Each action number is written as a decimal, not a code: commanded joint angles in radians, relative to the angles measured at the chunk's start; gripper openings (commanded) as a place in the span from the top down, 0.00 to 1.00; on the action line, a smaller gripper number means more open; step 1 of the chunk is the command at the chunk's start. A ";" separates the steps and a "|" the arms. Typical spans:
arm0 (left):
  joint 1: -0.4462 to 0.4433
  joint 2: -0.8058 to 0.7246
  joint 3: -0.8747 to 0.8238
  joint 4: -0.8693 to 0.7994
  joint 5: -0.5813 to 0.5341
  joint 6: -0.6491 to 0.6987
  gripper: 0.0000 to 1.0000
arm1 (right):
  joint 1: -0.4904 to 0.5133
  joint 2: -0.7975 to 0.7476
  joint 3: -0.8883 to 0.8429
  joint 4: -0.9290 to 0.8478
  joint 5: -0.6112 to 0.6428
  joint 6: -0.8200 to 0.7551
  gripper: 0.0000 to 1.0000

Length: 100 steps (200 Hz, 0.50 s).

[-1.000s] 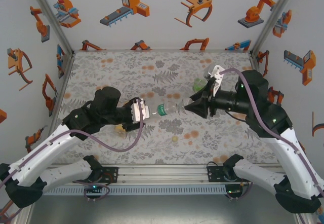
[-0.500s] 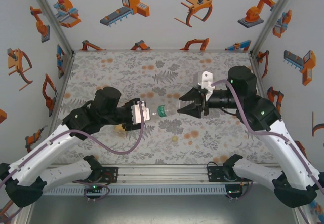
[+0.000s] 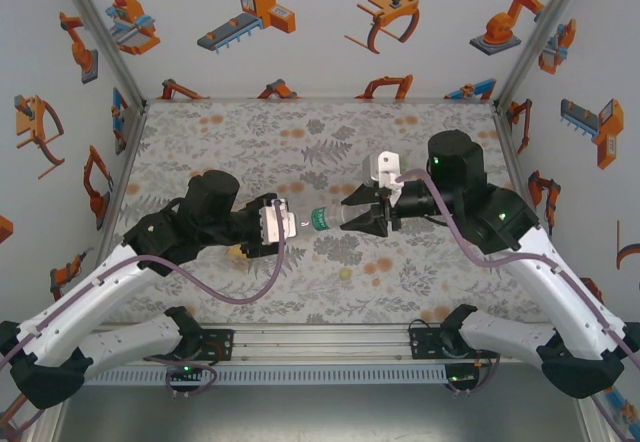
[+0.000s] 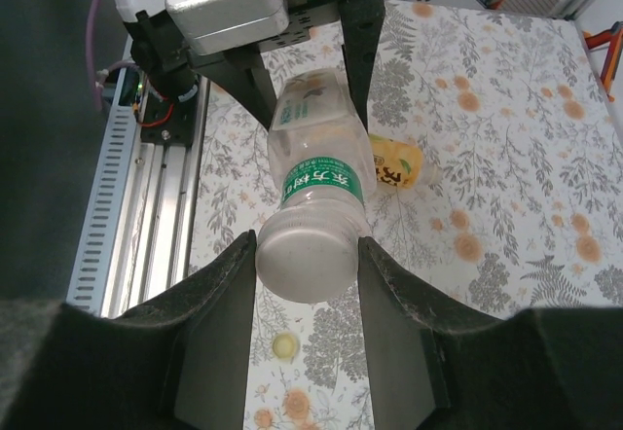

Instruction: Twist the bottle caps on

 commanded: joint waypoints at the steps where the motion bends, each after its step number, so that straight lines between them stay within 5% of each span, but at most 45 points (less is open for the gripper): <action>1: -0.007 -0.007 0.036 0.002 0.026 0.018 1.00 | 0.016 0.003 0.004 -0.023 0.042 -0.043 0.96; 100: -0.008 -0.021 0.033 0.002 0.077 0.013 1.00 | 0.048 0.013 0.017 -0.048 0.057 -0.083 0.97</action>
